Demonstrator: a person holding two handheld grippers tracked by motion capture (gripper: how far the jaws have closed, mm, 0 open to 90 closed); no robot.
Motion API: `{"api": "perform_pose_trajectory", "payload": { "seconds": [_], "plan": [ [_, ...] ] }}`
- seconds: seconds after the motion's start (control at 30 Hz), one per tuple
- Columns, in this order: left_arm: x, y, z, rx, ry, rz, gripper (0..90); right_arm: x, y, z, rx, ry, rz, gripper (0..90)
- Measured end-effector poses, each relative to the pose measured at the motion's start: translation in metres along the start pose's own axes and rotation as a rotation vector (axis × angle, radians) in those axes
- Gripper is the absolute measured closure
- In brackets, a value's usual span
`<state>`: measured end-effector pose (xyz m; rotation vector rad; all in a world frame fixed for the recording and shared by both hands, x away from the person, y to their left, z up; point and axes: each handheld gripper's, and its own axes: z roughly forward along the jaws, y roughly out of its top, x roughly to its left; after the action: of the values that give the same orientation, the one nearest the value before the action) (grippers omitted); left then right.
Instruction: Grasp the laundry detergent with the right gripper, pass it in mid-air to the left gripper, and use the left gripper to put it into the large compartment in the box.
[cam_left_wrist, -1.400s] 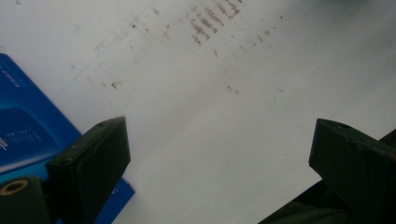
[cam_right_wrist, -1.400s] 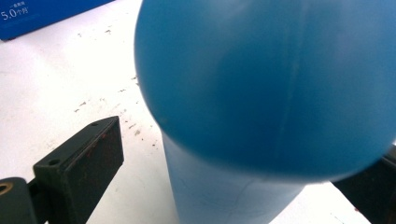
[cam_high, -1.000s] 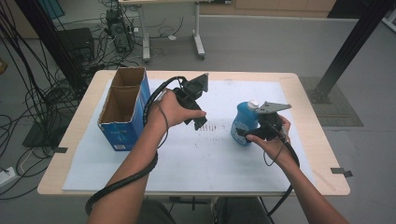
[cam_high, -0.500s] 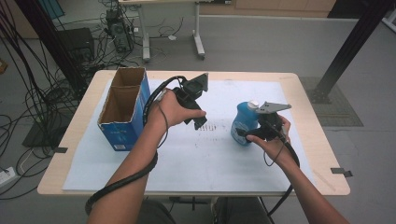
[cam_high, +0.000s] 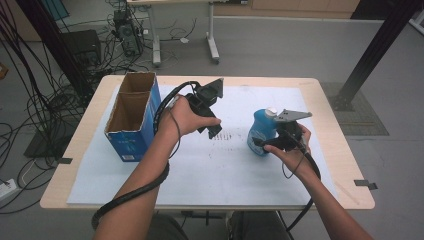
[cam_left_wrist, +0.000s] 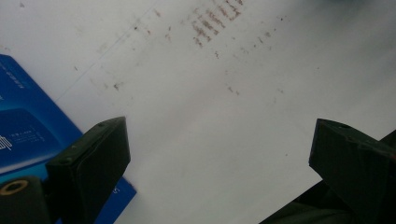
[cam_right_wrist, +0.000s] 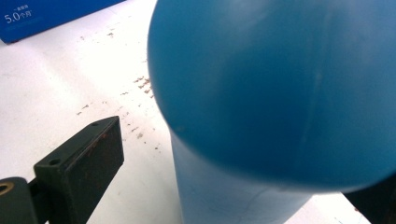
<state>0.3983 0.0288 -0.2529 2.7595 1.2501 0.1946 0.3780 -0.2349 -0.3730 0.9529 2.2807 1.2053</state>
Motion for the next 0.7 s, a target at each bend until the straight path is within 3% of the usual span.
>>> {"api": "perform_pose_trajectory", "payload": {
  "seconds": [0.7],
  "plan": [
    [-0.0003,-0.0003,0.0000,-0.005,-0.003,0.001,5.7,0.0002,-0.0006,0.0004,-0.005,0.003,0.007,2.9]
  ]
}}
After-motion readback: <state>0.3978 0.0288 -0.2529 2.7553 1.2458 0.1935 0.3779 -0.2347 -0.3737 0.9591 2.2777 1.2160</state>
